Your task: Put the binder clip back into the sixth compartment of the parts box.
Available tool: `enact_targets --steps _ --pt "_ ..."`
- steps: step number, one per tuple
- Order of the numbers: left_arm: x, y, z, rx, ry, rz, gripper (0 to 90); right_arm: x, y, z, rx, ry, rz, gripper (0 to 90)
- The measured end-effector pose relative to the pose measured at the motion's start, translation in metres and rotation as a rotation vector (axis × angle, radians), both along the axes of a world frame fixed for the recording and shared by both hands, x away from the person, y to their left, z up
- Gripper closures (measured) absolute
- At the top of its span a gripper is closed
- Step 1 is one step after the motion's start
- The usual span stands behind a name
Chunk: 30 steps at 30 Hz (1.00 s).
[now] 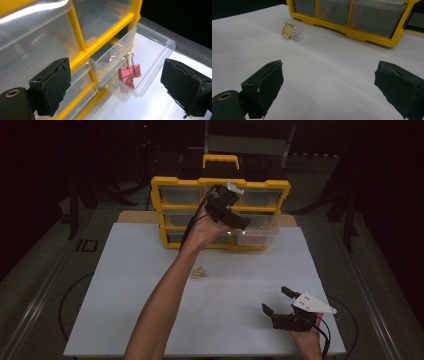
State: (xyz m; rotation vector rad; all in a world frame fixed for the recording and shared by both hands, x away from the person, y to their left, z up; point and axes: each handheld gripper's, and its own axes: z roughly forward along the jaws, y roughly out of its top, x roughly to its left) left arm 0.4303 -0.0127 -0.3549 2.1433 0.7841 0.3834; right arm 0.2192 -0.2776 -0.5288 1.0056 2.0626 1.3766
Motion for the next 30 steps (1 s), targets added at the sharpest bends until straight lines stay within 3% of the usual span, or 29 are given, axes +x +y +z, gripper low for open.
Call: enact_targets --steps 21,30 --pt "-0.011 0.036 -0.067 0.081 0.072 0.041 15.0 -0.001 -0.001 0.000 -0.004 0.002 -0.003 7.7" --pt "-0.013 0.048 -0.092 0.089 0.107 0.064 15.7 -0.001 0.000 0.000 -0.004 0.002 -0.002 7.7"
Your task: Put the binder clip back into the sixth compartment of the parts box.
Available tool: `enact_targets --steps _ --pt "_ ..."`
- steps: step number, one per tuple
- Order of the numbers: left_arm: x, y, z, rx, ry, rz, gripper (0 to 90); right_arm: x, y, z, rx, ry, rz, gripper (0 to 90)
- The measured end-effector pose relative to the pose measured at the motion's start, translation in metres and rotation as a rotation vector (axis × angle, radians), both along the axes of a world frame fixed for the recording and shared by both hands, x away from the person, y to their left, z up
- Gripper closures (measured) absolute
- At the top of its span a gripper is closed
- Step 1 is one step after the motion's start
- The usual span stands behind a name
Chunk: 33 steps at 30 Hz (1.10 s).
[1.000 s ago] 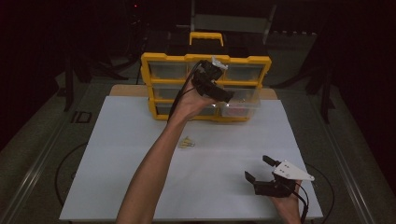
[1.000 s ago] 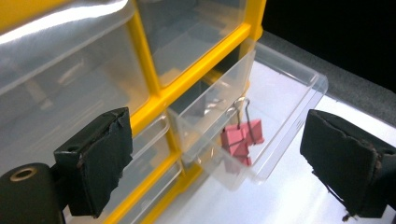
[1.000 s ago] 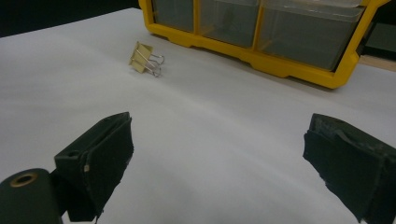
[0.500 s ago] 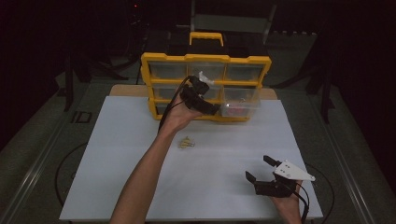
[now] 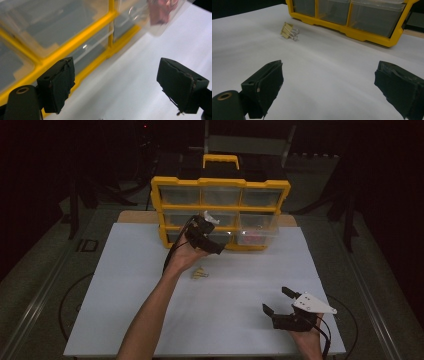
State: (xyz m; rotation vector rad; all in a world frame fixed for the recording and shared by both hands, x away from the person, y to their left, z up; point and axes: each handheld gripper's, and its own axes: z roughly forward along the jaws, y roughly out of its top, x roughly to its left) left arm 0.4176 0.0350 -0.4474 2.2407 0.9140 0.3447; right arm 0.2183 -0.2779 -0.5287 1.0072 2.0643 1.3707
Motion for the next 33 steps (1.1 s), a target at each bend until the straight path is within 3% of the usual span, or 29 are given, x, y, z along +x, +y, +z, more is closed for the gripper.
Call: enact_targets --steps 12,24,30,33 --pt "-0.003 0.014 -0.035 0.021 0.052 0.018 15.9 0.000 0.000 0.000 -0.003 0.001 0.000 7.7" --pt "-0.010 0.020 -0.065 0.073 0.100 0.018 16.1 0.000 0.001 0.000 -0.003 0.002 0.002 7.7" --pt "-0.012 0.027 -0.074 0.104 0.117 0.028 16.4 0.000 0.002 -0.001 0.002 0.004 0.001 7.7" --pt "-0.012 0.031 -0.077 0.095 0.120 0.041 16.7 0.000 0.003 -0.001 -0.003 0.004 0.004 7.7"
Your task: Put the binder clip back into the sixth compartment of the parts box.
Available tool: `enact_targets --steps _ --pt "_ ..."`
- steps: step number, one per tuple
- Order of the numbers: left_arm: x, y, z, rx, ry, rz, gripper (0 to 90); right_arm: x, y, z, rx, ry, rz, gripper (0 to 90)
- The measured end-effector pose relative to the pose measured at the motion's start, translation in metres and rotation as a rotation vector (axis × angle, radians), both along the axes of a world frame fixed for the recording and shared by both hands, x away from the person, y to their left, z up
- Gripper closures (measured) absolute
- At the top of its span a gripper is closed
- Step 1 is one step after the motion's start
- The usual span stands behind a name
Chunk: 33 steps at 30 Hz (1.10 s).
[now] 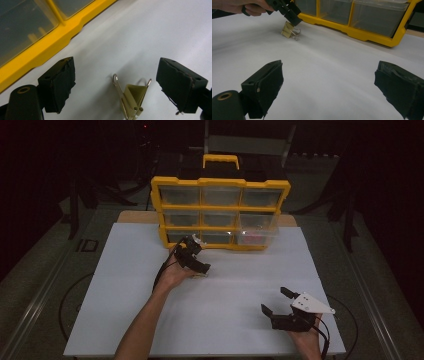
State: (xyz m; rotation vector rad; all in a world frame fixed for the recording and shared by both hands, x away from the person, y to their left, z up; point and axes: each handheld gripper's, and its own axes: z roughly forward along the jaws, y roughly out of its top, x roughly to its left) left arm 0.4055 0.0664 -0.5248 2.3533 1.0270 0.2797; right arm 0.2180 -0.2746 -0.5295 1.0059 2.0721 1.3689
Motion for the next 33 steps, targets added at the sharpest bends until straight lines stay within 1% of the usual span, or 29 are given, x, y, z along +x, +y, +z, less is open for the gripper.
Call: enact_targets --steps 5,7,9,12,15,18,19,20,22,24,25,26,27,28,29,30,33 --pt "0.005 0.000 -0.004 -0.003 0.008 0.029 17.1 0.000 0.000 0.000 -0.002 0.001 -0.001 7.7" --pt "0.007 0.001 -0.007 0.017 0.009 0.034 17.7 0.000 0.000 0.000 -0.001 0.001 -0.003 7.7" --pt "0.008 0.004 -0.010 0.025 0.018 0.040 17.7 0.000 -0.001 -0.001 0.000 0.004 -0.003 7.7" --pt "0.007 0.009 -0.012 0.031 0.022 0.047 17.7 0.000 0.001 -0.002 -0.012 0.005 0.004 7.7" --pt "0.004 0.012 -0.011 0.035 0.025 0.047 17.7 0.000 0.001 -0.001 -0.007 0.001 0.003 7.7" --pt "0.001 0.014 -0.008 0.041 0.033 0.032 19.9 0.000 0.001 -0.001 -0.006 0.005 -0.001 7.7" --pt "0.000 0.016 -0.008 0.027 0.042 0.023 22.4 0.000 0.001 -0.001 -0.009 0.002 0.003 7.7" --pt "0.000 0.016 -0.007 0.013 0.053 0.012 27.4 0.000 0.002 -0.001 -0.009 0.000 0.003 7.7" --pt "-0.001 0.016 -0.005 0.001 0.073 -0.016 36.1 0.000 0.002 -0.001 -0.006 0.001 0.003 7.7" --pt "-0.001 0.016 -0.004 -0.012 0.098 -0.032 45.2 0.001 0.002 -0.002 -0.005 0.010 0.002 7.7" --pt "-0.001 0.016 -0.004 -0.012 0.098 -0.032 49.4 0.001 0.002 -0.002 -0.005 0.010 0.002 7.7" --pt "0.000 0.015 -0.005 -0.026 0.118 -0.040 49.4 0.001 0.003 -0.002 -0.008 0.010 0.004 7.7" --pt "0.001 0.014 -0.006 -0.032 0.135 -0.044 56.6 0.001 0.004 -0.002 -0.015 0.006 0.008 7.7" --pt "0.001 0.012 -0.007 -0.035 0.151 -0.048 60.1 0.001 0.004 -0.001 -0.016 0.002 0.009 7.7" --pt "0.002 0.012 -0.007 -0.034 0.156 -0.052 64.2 0.001 0.002 -0.001 -0.011 0.003 0.005 7.7" --pt "0.002 0.010 -0.008 -0.028 0.166 -0.061 66.1 0.001 0.002 -0.001 -0.011 0.004 0.003 7.7" --pt "0.001 0.008 -0.009 -0.008 0.184 -0.070 75.8 0.000 0.000 -0.001 -0.009 0.003 -0.001 7.7"
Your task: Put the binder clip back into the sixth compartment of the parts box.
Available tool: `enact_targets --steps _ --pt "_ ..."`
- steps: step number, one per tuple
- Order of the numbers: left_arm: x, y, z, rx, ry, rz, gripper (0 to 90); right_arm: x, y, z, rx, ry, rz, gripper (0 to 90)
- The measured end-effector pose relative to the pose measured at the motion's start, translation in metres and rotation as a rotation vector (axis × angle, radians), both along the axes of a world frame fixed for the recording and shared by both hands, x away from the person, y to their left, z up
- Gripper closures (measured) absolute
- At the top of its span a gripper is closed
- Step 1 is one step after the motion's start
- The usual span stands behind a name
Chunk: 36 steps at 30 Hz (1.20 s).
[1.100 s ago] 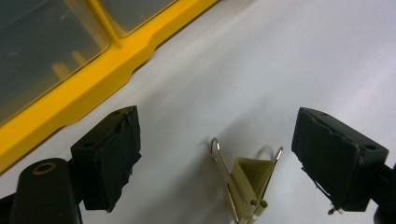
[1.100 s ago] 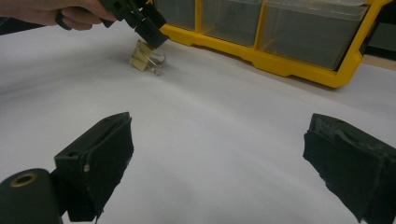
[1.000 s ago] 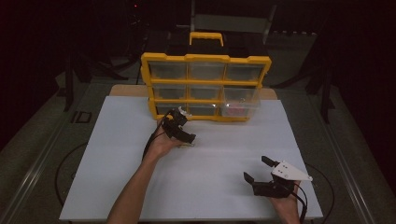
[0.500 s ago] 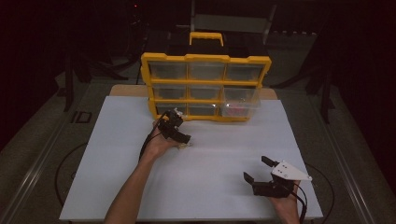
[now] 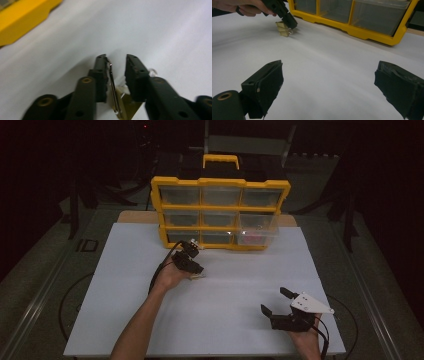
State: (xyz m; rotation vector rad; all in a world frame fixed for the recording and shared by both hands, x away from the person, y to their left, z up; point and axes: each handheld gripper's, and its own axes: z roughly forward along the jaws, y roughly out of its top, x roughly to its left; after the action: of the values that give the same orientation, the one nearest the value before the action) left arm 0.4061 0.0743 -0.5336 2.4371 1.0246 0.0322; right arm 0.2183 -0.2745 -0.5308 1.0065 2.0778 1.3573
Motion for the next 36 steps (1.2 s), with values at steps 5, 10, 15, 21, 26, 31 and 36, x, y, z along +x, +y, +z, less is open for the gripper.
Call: enact_targets --steps 5,10,15,21,26,31,36 --pt "-0.002 0.003 0.002 0.007 0.013 -0.007 87.2 0.000 0.000 0.000 -0.004 0.001 0.000 7.8" --pt "-0.005 0.005 0.005 0.001 0.006 -0.024 90.0 0.000 0.001 0.000 -0.005 0.000 0.003 7.8" --pt "-0.007 0.002 0.014 -0.024 -0.023 -0.038 90.0 0.000 0.002 0.000 -0.004 0.003 0.002 7.8" --pt "-0.006 0.000 0.028 -0.053 -0.059 -0.039 90.0 0.000 0.001 0.000 -0.002 0.000 0.004 7.9" --pt "-0.005 -0.002 0.041 -0.068 -0.085 -0.046 90.0 0.000 0.001 0.000 0.000 0.002 0.004 7.9" --pt "-0.003 -0.003 0.053 -0.080 -0.107 -0.050 90.0 0.001 0.001 -0.001 0.001 0.002 0.003 7.9" --pt "-0.003 -0.005 0.065 -0.090 -0.128 -0.061 90.0 0.001 0.001 -0.001 0.001 0.003 0.004 7.8"
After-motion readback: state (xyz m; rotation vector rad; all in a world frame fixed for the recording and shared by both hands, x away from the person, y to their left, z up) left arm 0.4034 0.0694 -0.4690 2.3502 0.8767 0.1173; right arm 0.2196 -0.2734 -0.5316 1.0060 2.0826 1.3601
